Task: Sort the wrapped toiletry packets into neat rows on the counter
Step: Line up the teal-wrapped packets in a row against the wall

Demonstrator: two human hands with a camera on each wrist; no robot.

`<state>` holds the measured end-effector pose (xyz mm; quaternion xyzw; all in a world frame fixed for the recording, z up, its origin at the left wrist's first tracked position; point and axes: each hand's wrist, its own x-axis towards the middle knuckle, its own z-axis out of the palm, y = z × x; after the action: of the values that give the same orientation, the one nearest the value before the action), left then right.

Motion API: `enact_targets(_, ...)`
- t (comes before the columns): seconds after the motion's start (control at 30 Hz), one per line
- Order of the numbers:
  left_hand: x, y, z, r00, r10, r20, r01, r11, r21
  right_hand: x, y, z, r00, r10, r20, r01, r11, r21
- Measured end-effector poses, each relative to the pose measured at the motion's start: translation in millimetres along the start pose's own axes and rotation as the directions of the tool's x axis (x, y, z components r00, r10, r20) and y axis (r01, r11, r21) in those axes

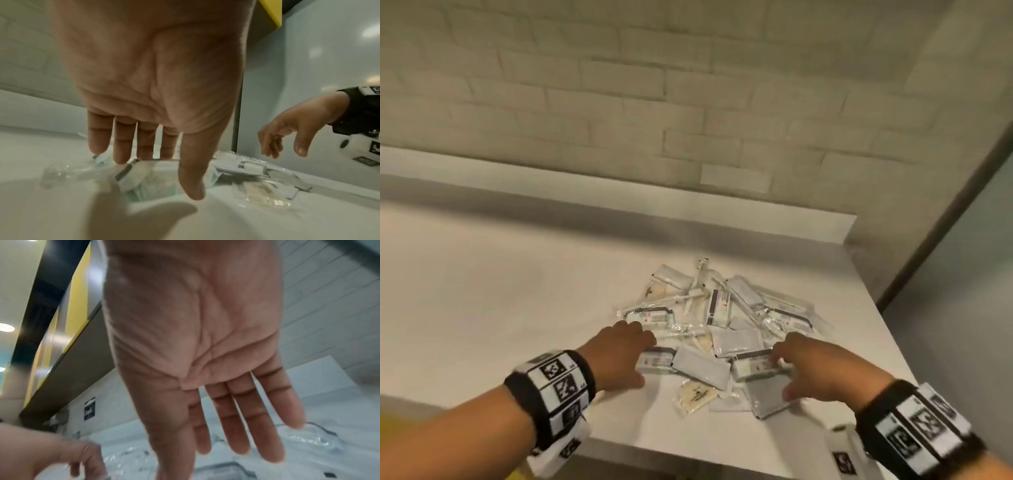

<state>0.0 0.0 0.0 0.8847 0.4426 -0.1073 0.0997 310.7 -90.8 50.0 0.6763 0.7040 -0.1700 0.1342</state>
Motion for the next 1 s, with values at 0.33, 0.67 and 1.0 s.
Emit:
enact_targets(0.33,-7,14,-4,0.992,-0.102,-0.069,0.094,0.989,-0.117,38,-22,22,0.965,-0.184,-0.185,0.156,0.975,-0.158)
enact_targets(0.67,34,-3,-30,0.901,-0.31,-0.303,0.241,0.939,-0.245,73,52,-8,0.935,0.167,-0.314,-0.135,0.983,0.123)
enact_targets(1.0,63,3,-11,0.938,-0.275,-0.212,0.309,0.94,0.146,99,74,-4,0.986,0.149,-0.076,-0.147,0.989,0.036)
